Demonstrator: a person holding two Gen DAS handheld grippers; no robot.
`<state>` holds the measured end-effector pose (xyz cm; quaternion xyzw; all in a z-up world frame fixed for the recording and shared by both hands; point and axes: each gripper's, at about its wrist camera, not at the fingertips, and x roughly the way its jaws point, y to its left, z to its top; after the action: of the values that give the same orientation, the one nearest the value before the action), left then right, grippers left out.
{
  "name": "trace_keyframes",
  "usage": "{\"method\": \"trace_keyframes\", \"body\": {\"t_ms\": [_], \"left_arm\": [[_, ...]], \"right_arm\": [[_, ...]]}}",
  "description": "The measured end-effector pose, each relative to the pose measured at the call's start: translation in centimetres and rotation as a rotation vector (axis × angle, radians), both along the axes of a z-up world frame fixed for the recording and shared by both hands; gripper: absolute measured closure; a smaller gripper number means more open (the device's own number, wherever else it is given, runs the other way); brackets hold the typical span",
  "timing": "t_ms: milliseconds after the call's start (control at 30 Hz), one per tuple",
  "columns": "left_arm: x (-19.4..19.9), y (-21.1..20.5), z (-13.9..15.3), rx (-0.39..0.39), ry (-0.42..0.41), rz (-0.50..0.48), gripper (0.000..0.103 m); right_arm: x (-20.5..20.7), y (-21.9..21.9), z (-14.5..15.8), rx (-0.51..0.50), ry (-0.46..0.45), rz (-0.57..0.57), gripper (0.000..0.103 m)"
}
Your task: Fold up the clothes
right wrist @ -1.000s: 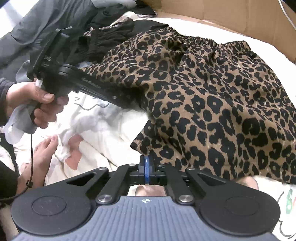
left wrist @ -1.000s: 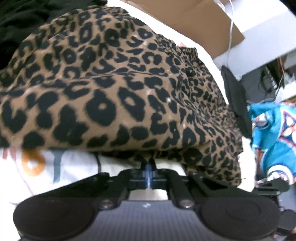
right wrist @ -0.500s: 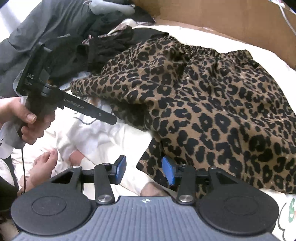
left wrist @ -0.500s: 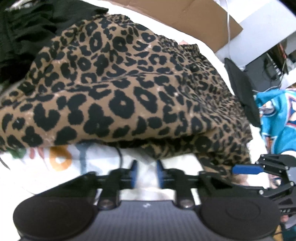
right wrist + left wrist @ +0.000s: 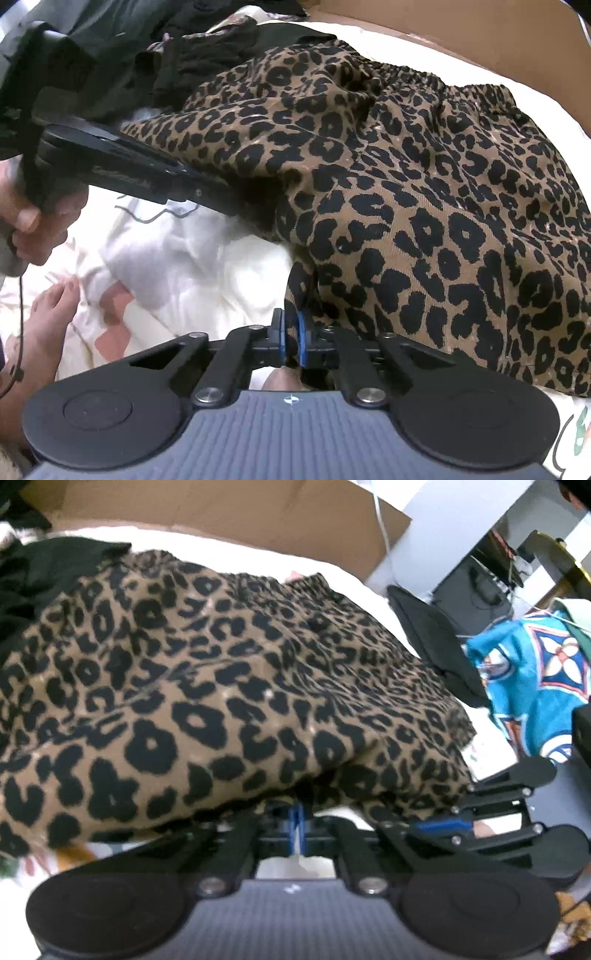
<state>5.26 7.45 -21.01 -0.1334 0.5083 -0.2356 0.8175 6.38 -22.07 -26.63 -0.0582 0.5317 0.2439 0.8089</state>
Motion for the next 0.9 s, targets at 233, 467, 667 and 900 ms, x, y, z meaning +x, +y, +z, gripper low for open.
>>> {"method": "trace_keyframes", "body": {"t_ms": [233,467,667,900], "left_arm": [[-1.7,3.5,2.6,-0.147,0.069,0.031,0.103],[-2.7,4.8,5.0,-0.229,0.098,0.016,0.103],[-3.1,5.7,6.1,-0.261,0.110,0.030,0.103],[-1.7,6.6,5.5,-0.215,0.091,0.128,0.102]], "right_arm": [[-1.6,-0.7,2.4,0.023,0.002,0.067,0.100],[-3.1,-1.5,4.2,0.024,0.024,0.117,0.100],[-4.1,-1.4,5.5,0.006,0.019,0.169,0.100],[-4.1,-1.8,5.8,-0.022,0.041,0.200,0.099]]}}
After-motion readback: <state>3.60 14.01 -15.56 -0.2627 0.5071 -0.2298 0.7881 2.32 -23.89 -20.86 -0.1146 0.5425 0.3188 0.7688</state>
